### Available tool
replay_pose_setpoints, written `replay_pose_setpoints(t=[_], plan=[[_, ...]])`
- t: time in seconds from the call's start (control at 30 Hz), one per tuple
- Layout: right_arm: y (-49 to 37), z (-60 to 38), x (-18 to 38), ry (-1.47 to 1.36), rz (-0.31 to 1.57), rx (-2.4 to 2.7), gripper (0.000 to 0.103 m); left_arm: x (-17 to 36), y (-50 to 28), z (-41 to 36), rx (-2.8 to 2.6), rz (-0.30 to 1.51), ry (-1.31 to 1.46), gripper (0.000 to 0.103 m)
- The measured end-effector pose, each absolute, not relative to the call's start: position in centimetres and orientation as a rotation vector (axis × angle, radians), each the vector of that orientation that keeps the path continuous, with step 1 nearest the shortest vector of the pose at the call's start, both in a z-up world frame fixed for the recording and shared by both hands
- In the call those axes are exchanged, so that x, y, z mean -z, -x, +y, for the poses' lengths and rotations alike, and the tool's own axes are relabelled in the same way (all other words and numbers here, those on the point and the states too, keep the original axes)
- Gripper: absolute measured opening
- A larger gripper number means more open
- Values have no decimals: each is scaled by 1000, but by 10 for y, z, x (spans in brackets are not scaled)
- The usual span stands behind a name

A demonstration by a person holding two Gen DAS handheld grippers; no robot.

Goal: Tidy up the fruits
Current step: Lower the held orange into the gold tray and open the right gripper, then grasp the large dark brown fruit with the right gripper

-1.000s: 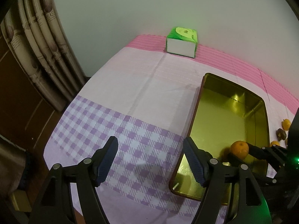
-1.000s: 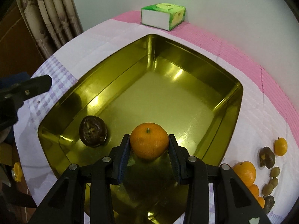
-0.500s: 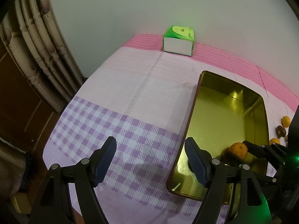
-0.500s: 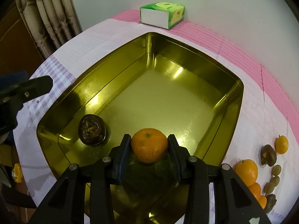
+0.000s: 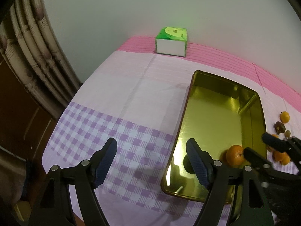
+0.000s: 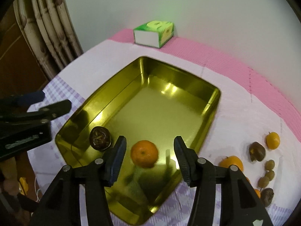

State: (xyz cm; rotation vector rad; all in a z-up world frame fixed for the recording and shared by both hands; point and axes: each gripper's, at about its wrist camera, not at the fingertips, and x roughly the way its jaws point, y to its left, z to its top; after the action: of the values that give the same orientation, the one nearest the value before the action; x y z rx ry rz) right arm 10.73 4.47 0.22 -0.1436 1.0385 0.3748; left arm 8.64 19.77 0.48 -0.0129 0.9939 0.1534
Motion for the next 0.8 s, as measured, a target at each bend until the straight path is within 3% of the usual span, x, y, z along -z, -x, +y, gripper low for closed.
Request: replay_pose_setpoints(t=[0.43,0.8], plan=[[-63,-69,-21,44,1019,-208,51,-2,-85,190,-137,1002,-6,77],[-21,-192,9,-67,1070,34,51,1,-84,178,-109,996,-37,77]])
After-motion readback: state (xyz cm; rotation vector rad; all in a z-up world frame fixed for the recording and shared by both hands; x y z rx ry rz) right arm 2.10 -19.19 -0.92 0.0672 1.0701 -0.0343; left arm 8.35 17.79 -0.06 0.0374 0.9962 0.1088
